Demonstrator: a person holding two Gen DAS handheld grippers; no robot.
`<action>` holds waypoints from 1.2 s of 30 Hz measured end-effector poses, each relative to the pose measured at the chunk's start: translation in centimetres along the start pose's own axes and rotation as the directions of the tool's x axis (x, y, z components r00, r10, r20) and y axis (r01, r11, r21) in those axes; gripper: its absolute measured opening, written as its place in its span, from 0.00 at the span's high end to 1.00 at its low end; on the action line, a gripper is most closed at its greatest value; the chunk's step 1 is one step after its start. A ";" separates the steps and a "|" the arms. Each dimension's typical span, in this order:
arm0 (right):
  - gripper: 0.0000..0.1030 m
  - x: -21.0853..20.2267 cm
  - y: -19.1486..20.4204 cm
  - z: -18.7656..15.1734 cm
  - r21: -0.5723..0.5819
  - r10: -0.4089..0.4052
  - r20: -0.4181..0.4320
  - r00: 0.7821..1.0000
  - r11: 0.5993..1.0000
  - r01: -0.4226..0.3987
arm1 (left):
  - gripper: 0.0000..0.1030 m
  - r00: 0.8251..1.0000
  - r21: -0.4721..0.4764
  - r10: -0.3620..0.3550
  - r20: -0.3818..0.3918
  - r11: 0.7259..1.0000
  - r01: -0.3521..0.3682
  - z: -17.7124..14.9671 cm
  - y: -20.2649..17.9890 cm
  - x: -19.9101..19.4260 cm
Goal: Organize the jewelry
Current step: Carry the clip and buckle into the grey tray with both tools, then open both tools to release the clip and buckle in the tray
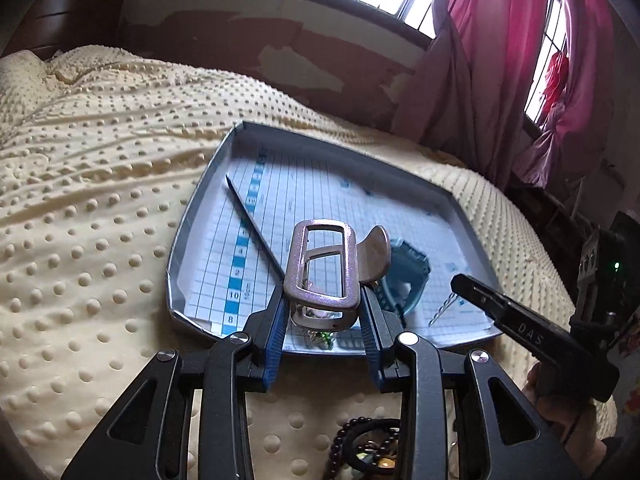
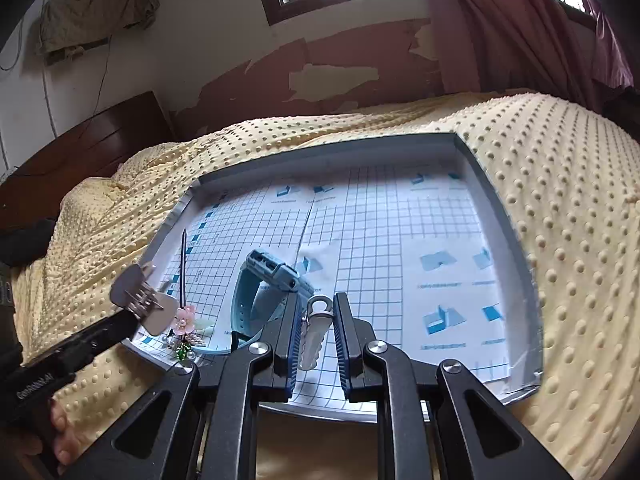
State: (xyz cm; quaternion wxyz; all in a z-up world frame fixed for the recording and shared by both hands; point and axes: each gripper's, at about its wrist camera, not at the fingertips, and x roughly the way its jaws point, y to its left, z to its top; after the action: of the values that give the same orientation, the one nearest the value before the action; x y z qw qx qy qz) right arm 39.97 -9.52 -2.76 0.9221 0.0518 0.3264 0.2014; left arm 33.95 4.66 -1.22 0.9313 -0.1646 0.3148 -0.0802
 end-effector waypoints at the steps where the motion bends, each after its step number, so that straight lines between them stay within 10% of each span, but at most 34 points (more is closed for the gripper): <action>1: 0.85 0.2 0.0 -0.1 -0.003 0.000 -0.007 1.000 1.000 0.000 | 0.71 1.000 0.003 0.008 -0.009 1.000 -0.008 -0.2 0.2 0.4; 13: 0.74 0.2 -0.4 -0.1 0.016 0.006 -0.041 0.999 1.000 -0.005 | 0.68 0.996 -0.058 -0.013 -0.087 0.998 0.008 -0.3 1.2 1.5; 20: 0.31 -4.5 -0.1 -0.3 0.005 0.017 0.008 1.000 1.000 -0.017 | 0.22 0.999 -0.091 -0.010 -0.044 0.996 0.006 -0.3 0.7 -1.5; 24: 0.00 -8.9 0.8 -0.7 -0.029 0.028 0.078 0.997 0.999 -0.026 | 0.17 0.999 -0.100 -0.040 0.022 0.994 0.042 -0.5 0.1 -4.9; 36: 0.00 -21.2 5.2 -5.3 -0.126 0.047 0.242 0.969 0.992 -0.017 | 0.02 0.951 0.108 0.039 0.307 0.991 -0.075 -3.5 -5.3 -17.9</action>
State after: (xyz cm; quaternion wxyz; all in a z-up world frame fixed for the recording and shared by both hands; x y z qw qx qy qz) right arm 19.95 -13.59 6.59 0.9533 0.0247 0.1963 0.2281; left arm 17.46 3.32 8.11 0.9787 -0.1102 0.1672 -0.0455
